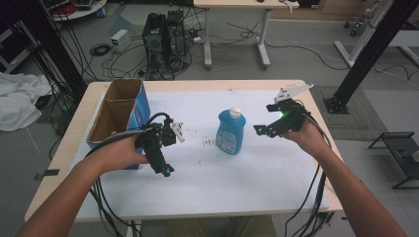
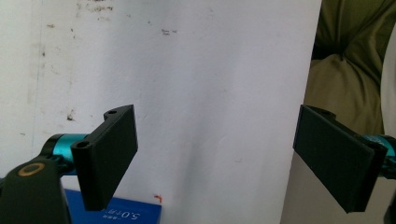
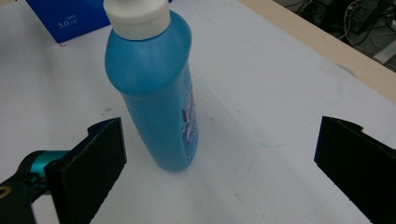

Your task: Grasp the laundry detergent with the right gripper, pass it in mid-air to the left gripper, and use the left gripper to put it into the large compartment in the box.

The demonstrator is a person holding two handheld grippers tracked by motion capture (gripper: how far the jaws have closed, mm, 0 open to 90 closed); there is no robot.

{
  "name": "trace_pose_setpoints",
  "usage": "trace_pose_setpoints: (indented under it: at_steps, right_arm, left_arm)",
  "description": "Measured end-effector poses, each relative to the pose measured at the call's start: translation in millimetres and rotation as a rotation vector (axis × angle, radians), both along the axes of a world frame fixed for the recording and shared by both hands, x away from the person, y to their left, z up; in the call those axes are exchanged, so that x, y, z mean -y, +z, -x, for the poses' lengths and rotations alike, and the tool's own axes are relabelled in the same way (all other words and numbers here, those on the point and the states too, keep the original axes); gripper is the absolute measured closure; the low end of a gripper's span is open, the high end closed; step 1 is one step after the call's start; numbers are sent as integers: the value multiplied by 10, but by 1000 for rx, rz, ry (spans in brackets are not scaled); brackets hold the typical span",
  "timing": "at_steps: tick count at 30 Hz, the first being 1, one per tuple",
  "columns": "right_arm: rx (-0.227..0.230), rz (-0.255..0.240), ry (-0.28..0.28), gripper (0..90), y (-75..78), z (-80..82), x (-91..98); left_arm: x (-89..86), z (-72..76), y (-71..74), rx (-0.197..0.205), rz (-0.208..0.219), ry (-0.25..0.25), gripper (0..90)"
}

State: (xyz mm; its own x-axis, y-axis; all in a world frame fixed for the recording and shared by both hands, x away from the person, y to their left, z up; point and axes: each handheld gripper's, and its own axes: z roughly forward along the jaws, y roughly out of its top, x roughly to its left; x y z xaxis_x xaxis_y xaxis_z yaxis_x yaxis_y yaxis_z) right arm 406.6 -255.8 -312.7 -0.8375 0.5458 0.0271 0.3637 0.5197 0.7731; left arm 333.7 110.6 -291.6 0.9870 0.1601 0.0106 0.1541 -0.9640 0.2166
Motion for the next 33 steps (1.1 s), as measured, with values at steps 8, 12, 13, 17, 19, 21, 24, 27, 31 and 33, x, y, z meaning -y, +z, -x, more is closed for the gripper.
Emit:
trace_pose_setpoints:
  at_steps: [8,12,13,17,19,21,24,27,31,33]
  right_arm:
    - [-6,-12,0,11,-26,82,-139]
    - [-16,-11,-3,11,-78,102,-205]
    - [-16,-11,-3,11,-78,102,-205]
    - [-31,-10,-1,11,-126,104,-251]
    - [-30,-9,-2,11,-144,109,-272]
    - [-31,-12,0,11,-164,114,-294]
    - [-28,-18,5,11,-184,113,-312]
    - [-32,-17,9,11,-221,110,-362]
    - [-35,-12,14,11,-246,97,-397]
    - [-38,-11,8,11,-267,91,-424]
  left_arm:
    - [0,-11,-15,-5,-3,0,138]
    - [-7,-19,-12,-1,-1,-1,138]
    - [-7,-19,-12,-1,-1,-1,138]
    - [-13,-20,-15,-6,0,2,138]
    - [-14,-22,-15,-3,0,3,138]
    - [-13,-23,-15,-4,-4,2,138]
    - [-13,-27,-19,-5,-5,-1,138]
    - [-17,-30,-30,-5,3,3,138]
    - [-19,-30,-32,-5,1,4,138]
    - [-24,-31,-29,-3,-1,4,138]
